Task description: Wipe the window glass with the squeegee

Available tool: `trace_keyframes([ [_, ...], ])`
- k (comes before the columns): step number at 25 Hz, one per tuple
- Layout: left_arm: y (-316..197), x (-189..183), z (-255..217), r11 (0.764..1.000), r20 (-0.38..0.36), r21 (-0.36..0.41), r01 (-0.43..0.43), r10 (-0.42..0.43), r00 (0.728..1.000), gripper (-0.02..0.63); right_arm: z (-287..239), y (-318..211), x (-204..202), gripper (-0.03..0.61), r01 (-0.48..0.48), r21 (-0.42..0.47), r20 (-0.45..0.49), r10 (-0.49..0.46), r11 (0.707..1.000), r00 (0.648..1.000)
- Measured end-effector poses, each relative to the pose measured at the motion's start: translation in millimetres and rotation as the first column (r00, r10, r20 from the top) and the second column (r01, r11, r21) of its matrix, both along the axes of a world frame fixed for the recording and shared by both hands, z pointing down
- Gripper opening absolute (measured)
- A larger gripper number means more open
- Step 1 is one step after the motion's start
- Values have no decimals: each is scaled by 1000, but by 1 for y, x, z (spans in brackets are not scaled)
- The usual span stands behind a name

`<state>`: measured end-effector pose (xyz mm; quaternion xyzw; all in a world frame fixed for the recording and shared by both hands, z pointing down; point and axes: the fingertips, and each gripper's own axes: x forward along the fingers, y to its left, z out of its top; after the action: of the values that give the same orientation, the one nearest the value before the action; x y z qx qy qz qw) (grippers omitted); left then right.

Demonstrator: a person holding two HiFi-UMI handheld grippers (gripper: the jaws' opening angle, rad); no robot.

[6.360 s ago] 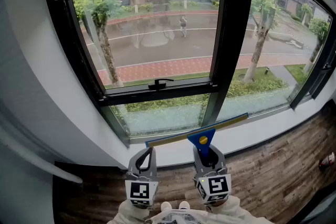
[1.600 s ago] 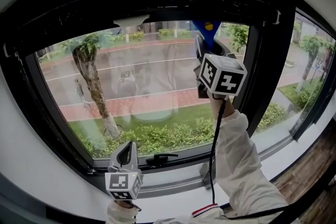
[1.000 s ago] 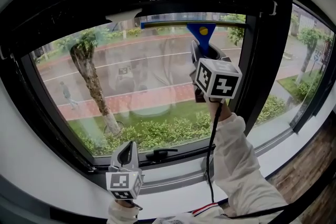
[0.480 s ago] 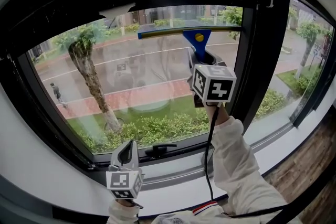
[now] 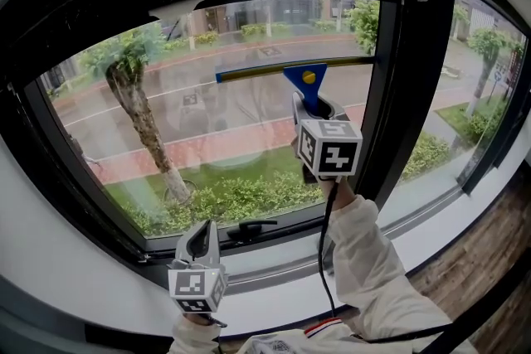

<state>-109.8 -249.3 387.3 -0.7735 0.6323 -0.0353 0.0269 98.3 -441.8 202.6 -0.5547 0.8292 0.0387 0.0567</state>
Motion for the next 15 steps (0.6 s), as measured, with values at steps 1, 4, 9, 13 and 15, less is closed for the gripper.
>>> trace_keyframes([
  [1, 1, 0, 1, 1000, 0, -2, 0, 0, 1000, 0, 5, 1, 0, 106, -1, -8, -1, 1, 1000, 1000],
  [4, 3, 1, 4, 1000, 0, -9, 0, 0, 1000, 0, 20, 2, 0, 106, -4, -30, -6, 4, 1000, 1000],
  [9, 5, 3, 8, 1000, 1, -18, -5, 5, 1000, 0, 43, 4, 2, 106, -9, -67, -11, 8, 998, 1000],
  [13, 6, 4, 12, 1000, 3, -26, -8, 8, 1000, 0, 59, 4, 3, 106, -13, -86, -18, 12, 996, 1000],
  [15, 8, 5, 14, 1000, 3, -28, -13, 13, 1000, 0, 65, 4, 4, 106, -17, -94, -24, 15, 995, 1000],
])
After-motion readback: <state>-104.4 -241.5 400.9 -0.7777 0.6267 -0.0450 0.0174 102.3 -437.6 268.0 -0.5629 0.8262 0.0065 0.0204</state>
